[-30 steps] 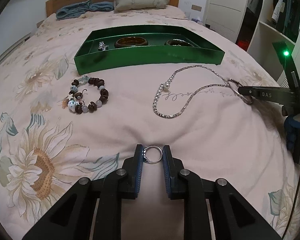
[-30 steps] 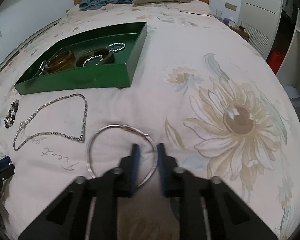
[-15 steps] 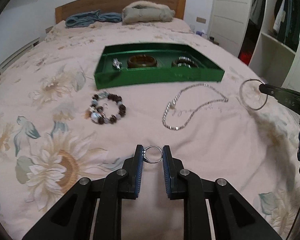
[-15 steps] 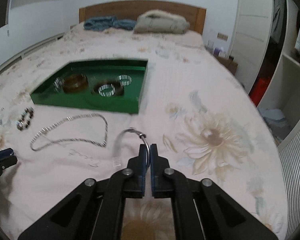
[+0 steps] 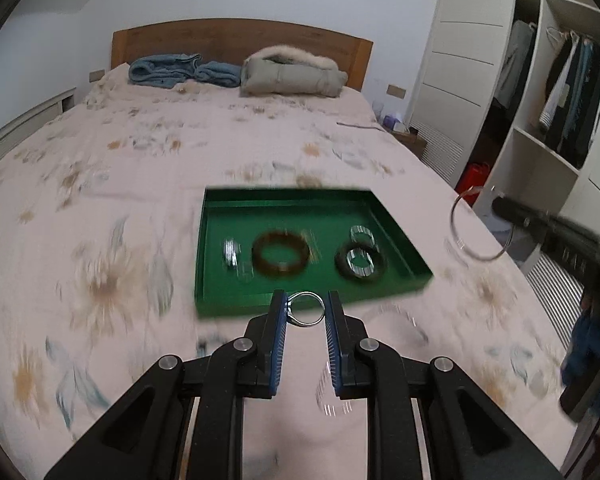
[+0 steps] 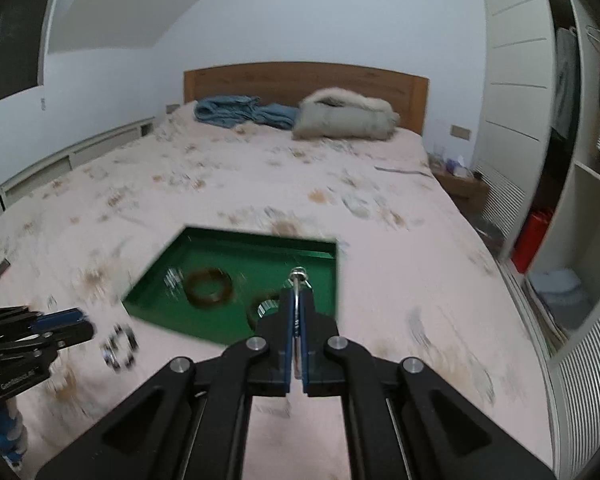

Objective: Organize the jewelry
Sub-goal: 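Carry the silver ring and silver bangle into the green tray and release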

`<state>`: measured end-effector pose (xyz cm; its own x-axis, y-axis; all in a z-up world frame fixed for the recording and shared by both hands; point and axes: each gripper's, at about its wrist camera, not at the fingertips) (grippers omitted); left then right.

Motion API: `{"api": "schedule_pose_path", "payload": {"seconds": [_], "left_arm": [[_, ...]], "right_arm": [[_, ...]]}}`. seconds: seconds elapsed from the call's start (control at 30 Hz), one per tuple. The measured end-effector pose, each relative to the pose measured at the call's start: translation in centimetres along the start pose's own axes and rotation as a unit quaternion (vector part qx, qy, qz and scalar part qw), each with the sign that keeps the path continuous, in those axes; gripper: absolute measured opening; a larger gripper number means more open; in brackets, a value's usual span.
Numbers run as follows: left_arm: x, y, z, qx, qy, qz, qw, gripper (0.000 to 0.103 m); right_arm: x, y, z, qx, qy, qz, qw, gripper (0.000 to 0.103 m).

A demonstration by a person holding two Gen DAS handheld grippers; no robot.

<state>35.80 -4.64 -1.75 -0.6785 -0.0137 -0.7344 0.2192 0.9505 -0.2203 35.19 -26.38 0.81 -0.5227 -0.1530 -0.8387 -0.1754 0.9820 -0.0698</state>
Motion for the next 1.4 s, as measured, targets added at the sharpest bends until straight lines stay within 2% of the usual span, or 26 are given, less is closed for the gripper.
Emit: {"api": "schedule_pose_path", "payload": {"seconds": [0.13,0.3,0.5,0.7,0.87,1.07,1.13,1.3,1.33,1.4], "left_arm": [[-3.8,1.4,4.0,-0.008,0.015,-0.010,0.9998,0.019],[-6.6,3.2,10.3,-0.030,0.042,-0.023,0.9984,0.019],[-8.1,4.8,17.2,-0.060,0.071,-0.036,0.9950,0.019],[-8.8,4.7,21.8,-0.084,0.096,-0.026,0.9914,0.019],[-8.6,4.9,24.2,-0.100,0.125,-0.033,0.9866,0.019],[-7.9,4.9,25.4,-0.118,0.155,-0.028,0.9805,0.019],[-7.7,4.9,25.4,-0.128,0.151,-0.022,0.9800,0.019],[-7.8,5.6,24.8,-0.122,0.144,-0.046,0.9809,0.020],[-7.8,5.6,24.3,-0.117,0.137,-0.044,0.9827,0.022],[-8.0,5.6,23.2,-0.106,0.127,-0.043,0.9853,0.032]], "right_arm": [[-1.9,0.9,3.8,-0.027,0.000,0.011,1.000,0.002],[-2.3,1.7,10.5,-0.058,0.022,0.031,0.998,0.002],[-2.2,2.9,18.3,-0.092,0.050,0.048,0.993,0.002],[-1.7,1.4,24.4,-0.105,0.096,0.092,0.986,0.002],[-0.4,-0.9,26.2,-0.090,0.130,0.131,0.979,0.003],[1.4,-2.1,27.8,-0.060,0.186,0.130,0.972,0.003],[1.4,-1.9,27.7,-0.047,0.192,0.119,0.973,0.004],[1.3,-1.1,27.3,-0.025,0.200,0.087,0.976,0.007],[1.3,-1.2,27.1,-0.027,0.199,0.089,0.976,0.007],[1.0,-1.5,26.2,-0.034,0.186,0.097,0.977,0.007]]}}
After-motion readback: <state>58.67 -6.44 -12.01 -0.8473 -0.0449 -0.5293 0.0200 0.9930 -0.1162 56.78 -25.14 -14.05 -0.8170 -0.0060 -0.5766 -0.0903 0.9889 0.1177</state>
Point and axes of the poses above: each gripper's, at about its wrist camera, not at the fingertips, and z roughly the way its jaws point, y to its left, x to its underside, and after that the axes turned 3 degrees about -z, right-handed
